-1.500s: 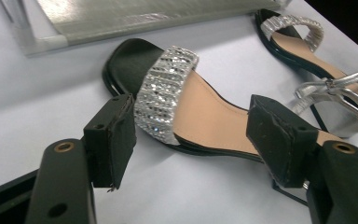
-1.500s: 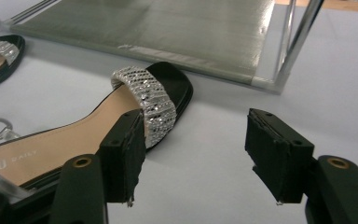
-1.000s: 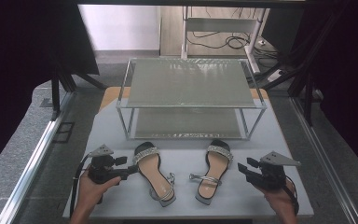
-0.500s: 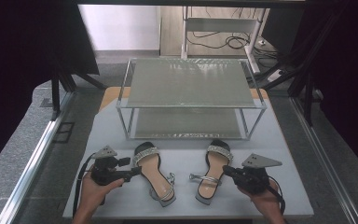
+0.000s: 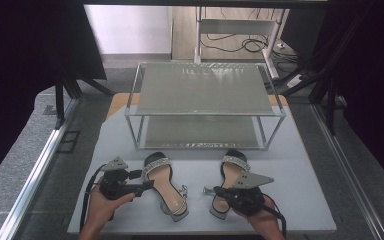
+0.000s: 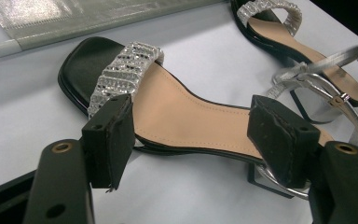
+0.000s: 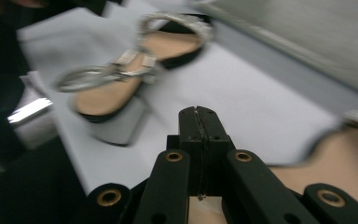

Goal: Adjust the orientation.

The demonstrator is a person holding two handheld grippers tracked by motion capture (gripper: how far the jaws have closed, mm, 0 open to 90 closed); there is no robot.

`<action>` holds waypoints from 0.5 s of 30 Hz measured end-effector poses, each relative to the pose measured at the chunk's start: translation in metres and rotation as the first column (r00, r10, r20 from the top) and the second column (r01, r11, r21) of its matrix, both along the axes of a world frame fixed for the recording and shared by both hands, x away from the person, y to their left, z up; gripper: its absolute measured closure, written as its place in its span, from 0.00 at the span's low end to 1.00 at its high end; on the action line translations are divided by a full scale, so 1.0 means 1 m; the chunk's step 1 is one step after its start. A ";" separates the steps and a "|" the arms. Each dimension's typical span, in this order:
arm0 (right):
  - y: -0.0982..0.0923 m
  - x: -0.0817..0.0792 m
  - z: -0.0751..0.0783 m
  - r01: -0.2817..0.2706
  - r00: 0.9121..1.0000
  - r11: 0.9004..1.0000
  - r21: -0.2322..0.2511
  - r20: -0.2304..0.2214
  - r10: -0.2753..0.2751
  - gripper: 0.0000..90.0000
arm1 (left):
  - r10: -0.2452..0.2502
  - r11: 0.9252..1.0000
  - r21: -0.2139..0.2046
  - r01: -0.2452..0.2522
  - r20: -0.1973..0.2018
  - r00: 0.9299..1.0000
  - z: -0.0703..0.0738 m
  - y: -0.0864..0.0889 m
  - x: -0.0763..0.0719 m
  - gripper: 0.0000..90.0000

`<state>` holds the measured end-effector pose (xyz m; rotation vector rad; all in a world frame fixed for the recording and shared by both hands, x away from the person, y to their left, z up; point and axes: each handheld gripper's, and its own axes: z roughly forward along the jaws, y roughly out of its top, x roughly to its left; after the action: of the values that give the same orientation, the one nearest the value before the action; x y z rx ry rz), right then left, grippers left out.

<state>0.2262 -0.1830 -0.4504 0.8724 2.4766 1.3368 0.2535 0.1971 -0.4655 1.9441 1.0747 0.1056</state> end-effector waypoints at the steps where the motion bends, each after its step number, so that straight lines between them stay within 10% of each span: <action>1: 0.005 -0.002 0.001 -0.025 1.000 1.000 0.006 -0.003 0.025 1.00 | 0.000 1.000 0.000 0.000 0.000 1.000 0.000 0.000 0.000 0.35; 15: 0.050 -0.012 -0.024 -0.137 0.990 0.984 -0.110 -0.043 0.133 1.00 | -0.002 1.000 -0.008 0.002 0.005 1.000 0.002 0.001 -0.002 0.35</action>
<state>0.2139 -0.1331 -0.4740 0.7202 2.6517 1.2169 0.2519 0.1984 -0.4633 1.9364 1.0687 0.1045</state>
